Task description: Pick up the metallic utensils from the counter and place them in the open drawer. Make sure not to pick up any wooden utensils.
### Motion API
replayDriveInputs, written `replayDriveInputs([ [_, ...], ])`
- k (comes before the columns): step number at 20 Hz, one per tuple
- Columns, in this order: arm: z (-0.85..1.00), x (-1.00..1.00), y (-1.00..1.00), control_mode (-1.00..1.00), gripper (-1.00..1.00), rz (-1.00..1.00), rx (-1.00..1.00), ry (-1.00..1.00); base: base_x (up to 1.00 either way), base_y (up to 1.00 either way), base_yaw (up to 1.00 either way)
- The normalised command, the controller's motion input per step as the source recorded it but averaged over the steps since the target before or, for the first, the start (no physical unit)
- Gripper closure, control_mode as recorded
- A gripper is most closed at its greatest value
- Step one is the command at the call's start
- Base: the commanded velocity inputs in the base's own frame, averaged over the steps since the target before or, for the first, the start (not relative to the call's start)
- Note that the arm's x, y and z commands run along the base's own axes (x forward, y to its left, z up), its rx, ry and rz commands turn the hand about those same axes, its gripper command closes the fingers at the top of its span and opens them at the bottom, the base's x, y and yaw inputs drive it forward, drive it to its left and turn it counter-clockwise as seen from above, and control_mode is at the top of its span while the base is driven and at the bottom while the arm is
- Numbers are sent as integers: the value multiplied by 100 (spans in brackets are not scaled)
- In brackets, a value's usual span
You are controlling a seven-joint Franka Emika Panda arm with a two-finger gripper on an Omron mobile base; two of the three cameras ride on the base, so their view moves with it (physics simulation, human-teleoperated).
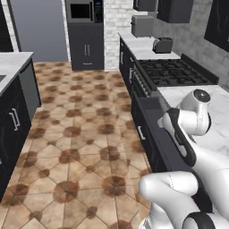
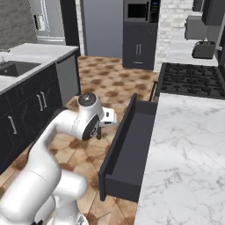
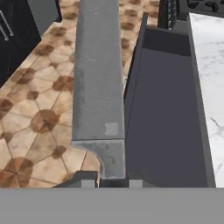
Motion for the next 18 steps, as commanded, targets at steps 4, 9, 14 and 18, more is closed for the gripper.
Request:
replayDriveInputs([
  [4,-50,58,-29,-100,100,-23,-6,1,0,0,0],
  [9,-48,60,-31,-100,100,-23,-4,5,0,0,0],
  [14,-55,65,-53,-100,100,-5,0,25,0,0,0],
  [18,-34,54,-41,-100,100,0,0,19,0,0,0],
])
